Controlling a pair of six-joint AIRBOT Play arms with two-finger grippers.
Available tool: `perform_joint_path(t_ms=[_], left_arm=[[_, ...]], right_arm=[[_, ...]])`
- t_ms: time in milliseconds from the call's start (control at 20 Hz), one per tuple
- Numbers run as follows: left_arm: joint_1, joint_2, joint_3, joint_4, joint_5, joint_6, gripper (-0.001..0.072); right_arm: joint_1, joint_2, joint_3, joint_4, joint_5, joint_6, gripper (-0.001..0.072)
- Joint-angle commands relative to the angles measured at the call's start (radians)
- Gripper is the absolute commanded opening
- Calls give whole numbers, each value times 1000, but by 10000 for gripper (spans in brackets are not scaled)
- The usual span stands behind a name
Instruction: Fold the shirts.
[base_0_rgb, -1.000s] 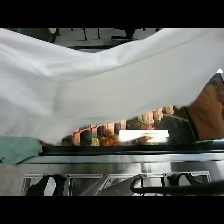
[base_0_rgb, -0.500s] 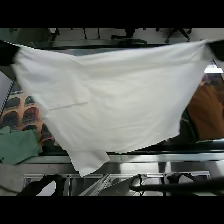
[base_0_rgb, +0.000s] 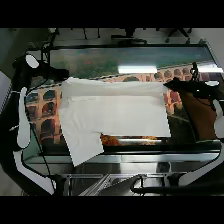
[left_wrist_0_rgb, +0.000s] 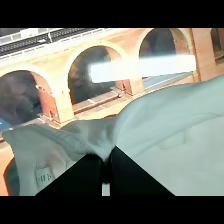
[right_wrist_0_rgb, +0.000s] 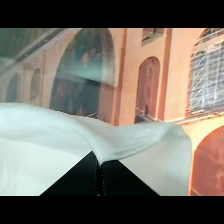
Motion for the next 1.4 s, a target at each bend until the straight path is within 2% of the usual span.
perform_joint_path(t_ms=[0,150,400,800,1150,1200,1250,1350], left_arm=[[0,-127,122,13,-78,-35,12],[2,-124,121,64,-179,-69,12],[32,-89,-10,99,-337,-83,12],[59,-64,-230,79,-272,-83,12],[57,-64,-249,78,-219,-83,18],[57,-64,-249,71,-219,-84,18],[58,-63,-249,45,-221,-84,18],[61,-49,-249,-12,-235,-83,22]], right_arm=[[6,-98,89,-3,5,5,23],[-4,-97,99,-8,50,5,23],[-17,-97,99,-151,121,45,23],[-15,-103,99,-188,135,64,24],[-16,-119,99,-188,179,73,32],[-16,-119,99,-189,184,73,109],[-16,-118,99,-188,195,74,253],[-17,-101,100,-189,235,74,277]])
